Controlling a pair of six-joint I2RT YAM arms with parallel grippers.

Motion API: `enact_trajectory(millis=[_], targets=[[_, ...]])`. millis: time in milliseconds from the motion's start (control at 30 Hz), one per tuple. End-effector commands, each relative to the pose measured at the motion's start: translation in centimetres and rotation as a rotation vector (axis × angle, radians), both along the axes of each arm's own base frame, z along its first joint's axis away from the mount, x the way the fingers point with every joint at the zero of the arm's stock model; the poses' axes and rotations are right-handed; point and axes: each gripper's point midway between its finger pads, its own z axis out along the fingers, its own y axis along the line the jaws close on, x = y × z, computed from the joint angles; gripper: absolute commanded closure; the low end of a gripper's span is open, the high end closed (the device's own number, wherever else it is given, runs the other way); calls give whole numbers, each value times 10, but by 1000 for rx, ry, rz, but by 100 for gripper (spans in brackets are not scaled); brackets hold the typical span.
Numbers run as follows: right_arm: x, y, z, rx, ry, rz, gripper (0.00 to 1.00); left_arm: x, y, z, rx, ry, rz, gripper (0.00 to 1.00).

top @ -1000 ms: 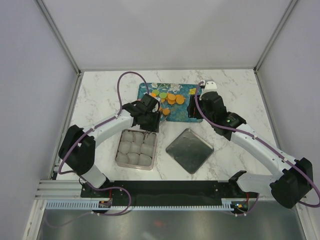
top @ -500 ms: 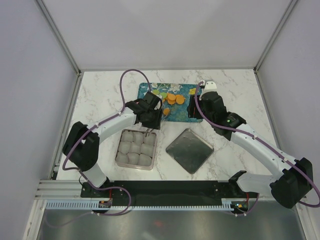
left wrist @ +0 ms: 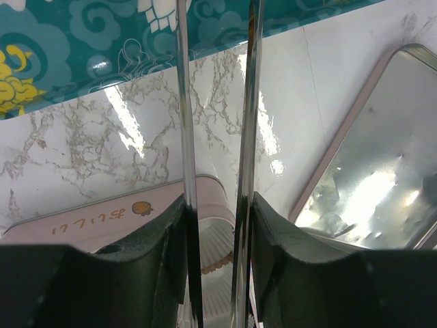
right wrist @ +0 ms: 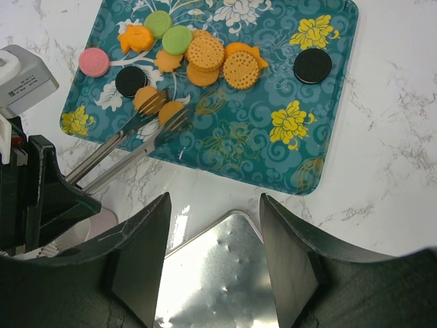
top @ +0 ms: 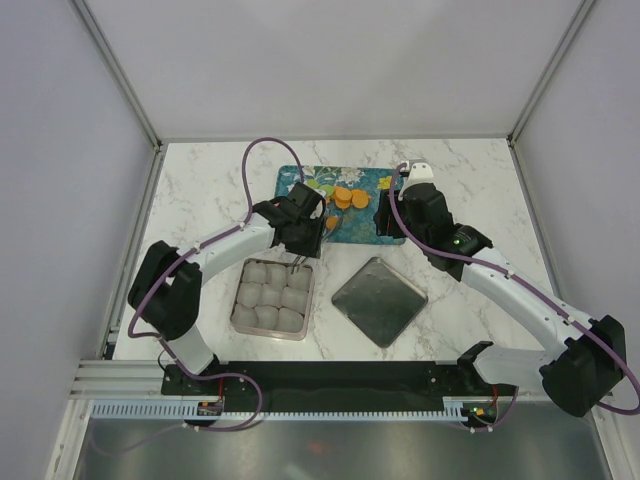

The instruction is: Pack the cookies

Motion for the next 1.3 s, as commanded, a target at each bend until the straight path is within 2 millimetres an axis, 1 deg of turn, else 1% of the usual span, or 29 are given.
enact_trajectory(millis=[0,167,300,333,400,433,533,567,633,700,767,800,867,900,1000,1033,1167,1267], targets=[[3,2,20,24,-48,9,37,16,-8,34,-38,-115,-29,61],[4,2,20,23,-49,8,38,16,-8,51,-58,-141,-32,62],[4,2,19,18,-45,5,38,11,-8,64,-85,-151,-37,62],[4,2,19,20,-44,4,38,9,-7,71,-95,-162,-37,63],[5,2,18,19,-42,6,38,6,-4,75,-98,-162,-34,62],[5,3,18,21,-42,6,38,4,-3,80,-106,-169,-33,62],[6,3,18,18,-41,6,39,-9,-2,89,-134,-149,-46,63],[5,3,18,19,-41,7,38,-16,2,96,-147,-157,-48,63],[6,4,17,19,-37,8,39,-28,9,99,-152,-139,-44,63],[6,4,17,18,-36,10,38,-41,18,108,-164,-148,-40,63],[7,7,14,19,-27,17,39,-56,30,105,-154,-116,-28,63],[7,7,14,21,-26,17,39,-65,36,114,-169,-133,-24,63],[7,10,12,23,-18,26,39,-81,48,110,-162,-103,-3,63],[8,11,12,24,-15,28,39,-88,52,116,-182,-114,-1,63],[9,14,11,28,-10,36,39,-109,64,110,-185,-73,23,63],[9,15,9,27,-3,38,39,-119,70,107,-195,-60,37,63],[10,19,9,37,5,51,39,-141,79,99,-200,-17,59,64],[10,21,6,43,14,56,40,-152,85,95,-197,3,77,64]])
